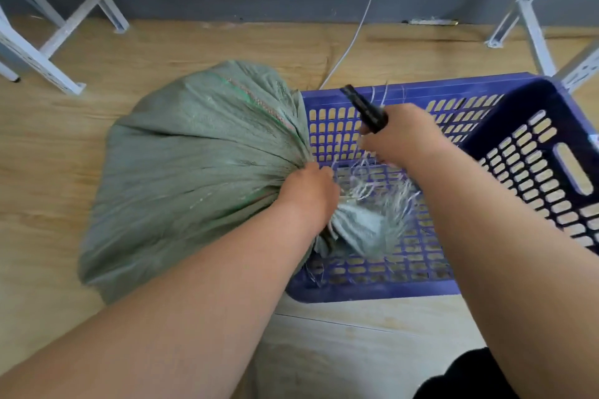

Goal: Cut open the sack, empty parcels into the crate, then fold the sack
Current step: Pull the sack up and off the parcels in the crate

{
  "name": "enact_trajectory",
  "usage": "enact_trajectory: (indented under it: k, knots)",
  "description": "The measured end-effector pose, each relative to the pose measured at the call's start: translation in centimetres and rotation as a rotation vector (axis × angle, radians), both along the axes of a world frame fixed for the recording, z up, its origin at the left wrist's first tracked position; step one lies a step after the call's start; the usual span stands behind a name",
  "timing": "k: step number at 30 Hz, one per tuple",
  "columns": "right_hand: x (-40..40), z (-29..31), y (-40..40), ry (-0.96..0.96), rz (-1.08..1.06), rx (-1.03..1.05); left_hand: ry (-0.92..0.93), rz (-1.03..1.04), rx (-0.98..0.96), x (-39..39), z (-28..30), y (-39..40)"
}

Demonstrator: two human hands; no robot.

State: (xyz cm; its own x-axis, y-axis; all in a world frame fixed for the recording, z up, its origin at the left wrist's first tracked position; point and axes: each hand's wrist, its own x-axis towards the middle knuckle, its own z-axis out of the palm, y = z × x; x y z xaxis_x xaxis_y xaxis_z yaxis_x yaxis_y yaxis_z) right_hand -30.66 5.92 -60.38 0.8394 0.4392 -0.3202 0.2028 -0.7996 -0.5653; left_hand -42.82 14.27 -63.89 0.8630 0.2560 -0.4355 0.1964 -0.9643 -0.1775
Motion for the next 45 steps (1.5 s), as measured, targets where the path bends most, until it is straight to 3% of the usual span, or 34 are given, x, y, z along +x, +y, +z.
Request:
enact_trajectory:
  k: [3,7,9,14,16,19,22,31,38,42,45]
  knots:
    - [-1.9,-2.4,0.9,0.243,-0.036,0.152,0.051,0.043,-0.091,0.2,0.3,1.2]
    - [-2.4,-5.0,0.9,0.304,0.065,0.04,0.156,0.0,-0.069,-0.2,1.2,0.9]
    - [-2.4,-5.3,0.8,0.456,0.05,0.032,0.131,0.001,-0.077,-0.1,1.5,0.7]
    - [-2.6,-6.3,-1.3,0.755,-0.008,-0.237,0.076,0.083,-0.279,-0.1,2.0,1.8]
    - [-1.6,-6.7,-1.7,0.673,-0.051,-0.234,0.045,0.102,-0.316,0.0,2.7,2.0]
    - [0.3,-6.6,-1.2,0.284,-0.132,0.0,-0.16,0.191,-0.304,0.3,2.3,1.7]
    - [0.7,-6.1,0.0,0.035,-0.005,0.121,-0.195,0.187,-0.186,0.0,0.8,1.0]
    - [3.4,-6.2,3.7,-0.365,0.494,-0.42,-0.101,0.136,-0.071,0.3,0.7,0.5]
    - [5.4,-6.9,3.4,-0.442,0.505,-0.635,-0.108,0.147,-0.033,0.4,0.5,0.3]
    - [6.2,-8.5,1.2,-0.329,0.335,-0.737,-0.1,0.197,0.002,1.0,0.6,-0.1]
    - [5.7,-9.5,-1.4,-0.182,0.342,-0.835,-0.088,0.195,0.023,1.2,0.6,-0.4]
